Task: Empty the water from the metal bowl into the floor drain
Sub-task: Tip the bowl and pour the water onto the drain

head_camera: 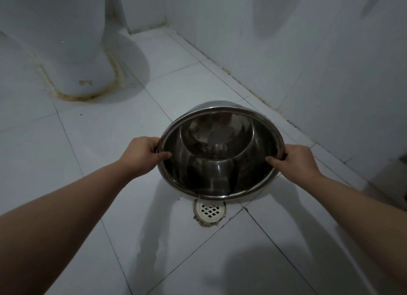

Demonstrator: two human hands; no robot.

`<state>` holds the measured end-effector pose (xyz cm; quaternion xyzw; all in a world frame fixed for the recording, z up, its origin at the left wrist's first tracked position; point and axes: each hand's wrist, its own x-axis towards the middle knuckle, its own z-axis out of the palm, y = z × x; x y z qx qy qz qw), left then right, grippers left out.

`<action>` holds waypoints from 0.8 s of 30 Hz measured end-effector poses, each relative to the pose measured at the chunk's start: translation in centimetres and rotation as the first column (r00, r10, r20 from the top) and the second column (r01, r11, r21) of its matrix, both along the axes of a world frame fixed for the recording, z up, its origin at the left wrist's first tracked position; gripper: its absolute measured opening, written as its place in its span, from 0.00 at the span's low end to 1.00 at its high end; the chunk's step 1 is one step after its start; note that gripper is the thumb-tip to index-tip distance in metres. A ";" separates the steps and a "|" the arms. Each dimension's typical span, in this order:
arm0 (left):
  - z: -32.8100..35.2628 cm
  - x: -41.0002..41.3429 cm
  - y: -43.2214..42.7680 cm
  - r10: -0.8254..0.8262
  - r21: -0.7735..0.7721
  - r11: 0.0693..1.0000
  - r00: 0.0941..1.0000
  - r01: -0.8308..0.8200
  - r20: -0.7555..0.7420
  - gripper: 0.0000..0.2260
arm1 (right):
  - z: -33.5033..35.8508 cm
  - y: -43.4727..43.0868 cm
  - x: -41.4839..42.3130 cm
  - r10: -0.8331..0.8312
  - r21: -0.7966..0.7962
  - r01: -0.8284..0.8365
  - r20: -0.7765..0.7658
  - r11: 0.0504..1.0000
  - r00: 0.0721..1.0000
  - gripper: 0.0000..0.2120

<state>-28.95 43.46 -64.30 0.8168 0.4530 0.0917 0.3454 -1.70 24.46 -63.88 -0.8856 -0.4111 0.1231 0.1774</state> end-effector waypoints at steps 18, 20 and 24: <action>-0.2 -0.7 -0.8 -0.079 0.094 0.992 0.996 0.082 -0.034 0.05 | 0.3 -1.4 -0.4 0.018 -0.022 -0.017 0.013 1.000 1.000 0.09; -0.2 -0.9 -1.0 -0.099 0.113 0.988 0.994 0.103 -0.044 0.12 | 0.2 -1.7 -0.5 0.013 -0.033 -0.013 0.007 0.999 1.000 0.09; -0.5 -1.3 -1.4 -0.124 0.156 0.979 0.992 0.128 -0.039 0.11 | 0.2 -2.2 -0.5 0.016 -0.065 -0.018 -0.028 0.998 0.999 0.10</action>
